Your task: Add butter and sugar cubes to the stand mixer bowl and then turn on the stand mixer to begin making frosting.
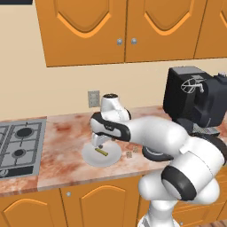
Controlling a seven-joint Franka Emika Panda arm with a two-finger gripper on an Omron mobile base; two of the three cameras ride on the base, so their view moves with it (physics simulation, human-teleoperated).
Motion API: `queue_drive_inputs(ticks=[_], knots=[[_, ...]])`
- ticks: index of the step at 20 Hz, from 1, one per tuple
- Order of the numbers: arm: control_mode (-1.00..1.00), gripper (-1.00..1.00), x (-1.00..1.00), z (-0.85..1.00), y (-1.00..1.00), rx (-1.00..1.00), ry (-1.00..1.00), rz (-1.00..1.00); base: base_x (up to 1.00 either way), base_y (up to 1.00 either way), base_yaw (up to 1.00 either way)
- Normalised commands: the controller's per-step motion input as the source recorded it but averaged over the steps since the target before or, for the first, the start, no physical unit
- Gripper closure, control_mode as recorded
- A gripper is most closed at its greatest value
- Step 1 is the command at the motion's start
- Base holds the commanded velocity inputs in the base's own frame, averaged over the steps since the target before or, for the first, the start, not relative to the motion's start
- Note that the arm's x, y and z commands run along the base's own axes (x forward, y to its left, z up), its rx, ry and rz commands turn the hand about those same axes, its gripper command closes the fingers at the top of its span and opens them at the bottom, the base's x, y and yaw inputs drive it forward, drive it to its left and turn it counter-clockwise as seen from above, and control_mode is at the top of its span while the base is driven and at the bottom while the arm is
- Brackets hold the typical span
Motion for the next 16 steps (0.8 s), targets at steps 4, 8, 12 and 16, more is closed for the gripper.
queue_drive_inputs(ticks=[4,8,12,16], knots=[[-1.00,-1.00,0.31,-0.66,0.14,0.00,0.01,0.05,0.00,0.00,0.00],[-1.00,-1.00,0.35,-0.27,0.03,0.00,0.00,0.01,0.00,0.00,0.00],[-1.00,-1.00,0.22,-0.25,0.00,0.00,0.00,0.01,0.00,0.00,0.00],[-1.00,-1.00,0.11,-0.32,0.06,0.00,0.02,0.01,0.00,0.00,0.00]])
